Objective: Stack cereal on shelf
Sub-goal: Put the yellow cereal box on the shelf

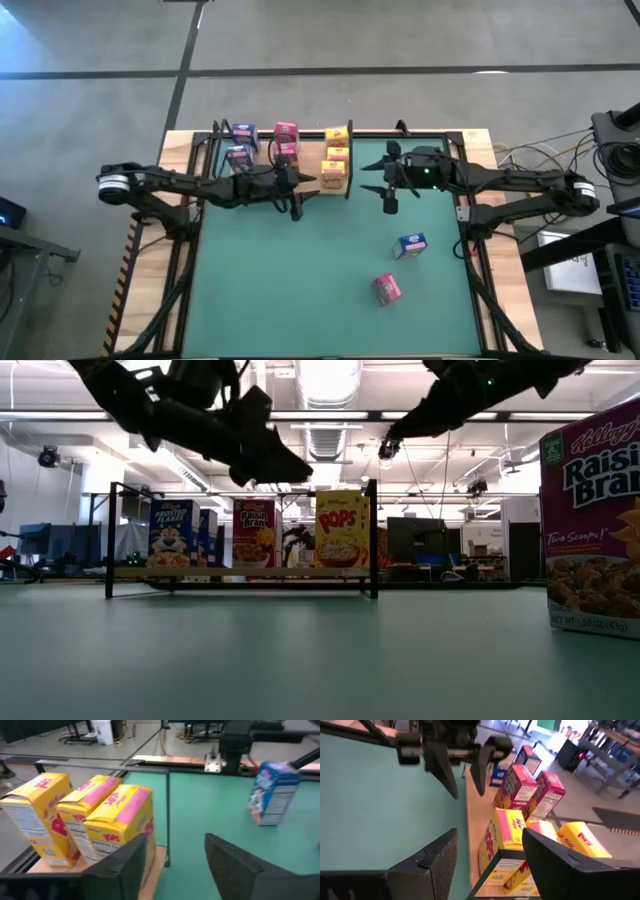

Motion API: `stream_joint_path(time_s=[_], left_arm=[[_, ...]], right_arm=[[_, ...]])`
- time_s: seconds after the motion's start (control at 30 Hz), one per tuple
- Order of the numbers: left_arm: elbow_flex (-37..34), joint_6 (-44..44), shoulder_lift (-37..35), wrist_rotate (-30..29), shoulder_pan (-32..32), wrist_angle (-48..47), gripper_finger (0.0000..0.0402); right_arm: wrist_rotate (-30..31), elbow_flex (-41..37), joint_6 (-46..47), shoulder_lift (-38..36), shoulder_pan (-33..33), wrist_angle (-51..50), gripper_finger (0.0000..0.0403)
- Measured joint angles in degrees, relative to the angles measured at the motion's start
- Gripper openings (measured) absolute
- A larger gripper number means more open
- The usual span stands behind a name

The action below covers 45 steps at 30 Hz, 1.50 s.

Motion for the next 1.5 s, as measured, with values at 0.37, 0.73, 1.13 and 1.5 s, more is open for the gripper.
stream_joint_path(time_s=[0.37, 0.73, 1.13, 1.5], left_arm=[[0.0, 1.5, 7.0, -8.8, 1.8, 5.3, 0.0010], [3.0, 1.5, 13.7, -11.7, 2.5, 8.5, 0.0001], [7.2, 0.8, 17.5, -11.7, 2.5, 7.5, 0.0000], [7.1, -1.1, 14.5, -16.1, 2.3, -0.9, 0.0000]], right_arm=[[-1.4, -3.2, -0.2, -2.7, 0.0, 3.2, 0.0210], [-1.4, -3.2, -0.7, -2.6, 0.0, 3.2, 0.0210], [-1.4, -3.2, -0.6, -2.6, 0.0, 2.7, 0.0210], [7.3, -3.2, 3.6, -2.2, -0.1, -1.1, 0.0210]])
